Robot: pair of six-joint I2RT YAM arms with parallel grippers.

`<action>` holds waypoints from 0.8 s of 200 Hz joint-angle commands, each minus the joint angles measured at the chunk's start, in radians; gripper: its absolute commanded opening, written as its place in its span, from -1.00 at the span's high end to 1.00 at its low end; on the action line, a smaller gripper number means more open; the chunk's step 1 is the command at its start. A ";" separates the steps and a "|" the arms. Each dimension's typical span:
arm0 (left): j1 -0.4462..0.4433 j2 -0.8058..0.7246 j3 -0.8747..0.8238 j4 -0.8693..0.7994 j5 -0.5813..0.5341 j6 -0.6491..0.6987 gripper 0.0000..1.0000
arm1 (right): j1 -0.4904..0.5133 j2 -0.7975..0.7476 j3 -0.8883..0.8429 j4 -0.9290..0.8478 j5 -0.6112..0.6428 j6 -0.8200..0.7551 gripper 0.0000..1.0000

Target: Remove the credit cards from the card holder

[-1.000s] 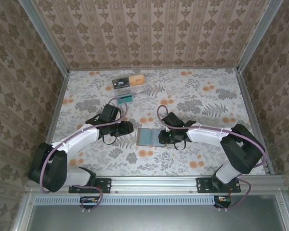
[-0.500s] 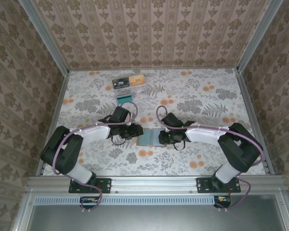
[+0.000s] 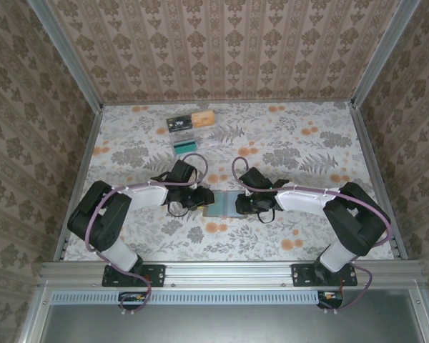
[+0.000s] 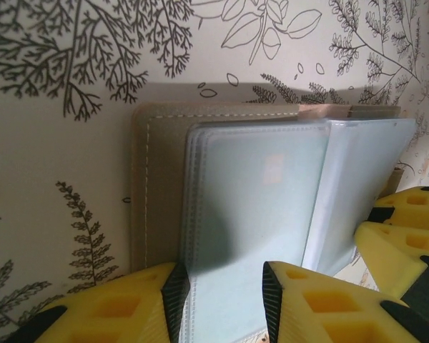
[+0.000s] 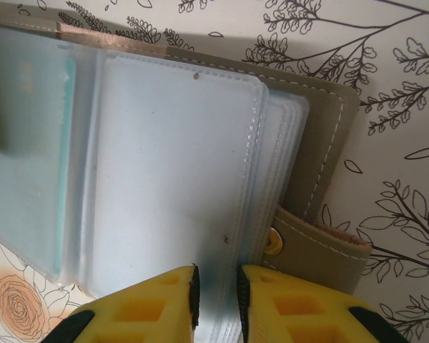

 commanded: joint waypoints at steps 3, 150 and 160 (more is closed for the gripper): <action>-0.017 0.034 0.021 0.016 0.040 0.003 0.25 | 0.006 0.029 -0.004 -0.001 0.015 0.013 0.49; -0.037 -0.001 0.046 0.112 0.134 0.005 -0.43 | 0.006 0.027 -0.012 -0.004 0.016 0.016 0.47; -0.040 0.002 0.055 0.111 0.134 0.008 -0.43 | 0.006 0.024 -0.012 -0.004 0.017 0.018 0.46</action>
